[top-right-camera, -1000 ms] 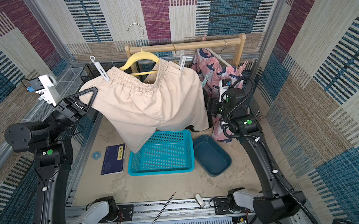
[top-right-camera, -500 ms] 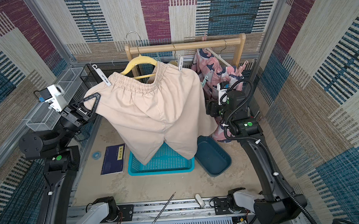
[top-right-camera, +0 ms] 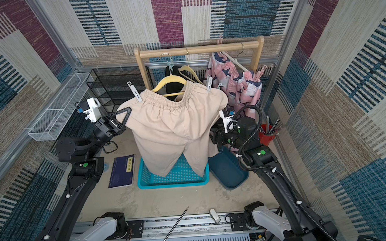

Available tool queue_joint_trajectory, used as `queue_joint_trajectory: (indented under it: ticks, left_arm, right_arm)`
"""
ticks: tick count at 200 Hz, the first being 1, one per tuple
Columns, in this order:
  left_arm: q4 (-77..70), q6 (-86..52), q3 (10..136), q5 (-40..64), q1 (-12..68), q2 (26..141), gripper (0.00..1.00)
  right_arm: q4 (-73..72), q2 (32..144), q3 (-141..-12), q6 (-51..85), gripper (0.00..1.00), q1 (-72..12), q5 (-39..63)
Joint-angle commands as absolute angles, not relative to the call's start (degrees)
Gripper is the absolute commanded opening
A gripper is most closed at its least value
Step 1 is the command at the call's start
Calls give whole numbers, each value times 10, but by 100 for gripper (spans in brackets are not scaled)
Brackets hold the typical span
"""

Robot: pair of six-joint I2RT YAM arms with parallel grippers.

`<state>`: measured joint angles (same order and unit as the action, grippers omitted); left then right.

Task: Remove the clothespins securing shorts to the hanger
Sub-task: Adjust the shorts in the basket.

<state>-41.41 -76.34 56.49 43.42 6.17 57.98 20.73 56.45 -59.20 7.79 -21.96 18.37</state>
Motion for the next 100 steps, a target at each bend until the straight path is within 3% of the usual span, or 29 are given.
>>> queue_joint_trajectory:
  ticks: [1, 76, 100]
  left_arm:
    - [-506, -760, 554, 407, 62, 590, 0]
    - [-503, -742, 497, 405, 63, 577, 0]
    - [-506, -738, 476, 407, 63, 569, 0]
  right_arm:
    - [158, 548, -569, 112, 72, -256, 158]
    - [122, 555, -530, 122, 73, -297, 117]
    - [112, 572, -525, 120, 73, -297, 172]
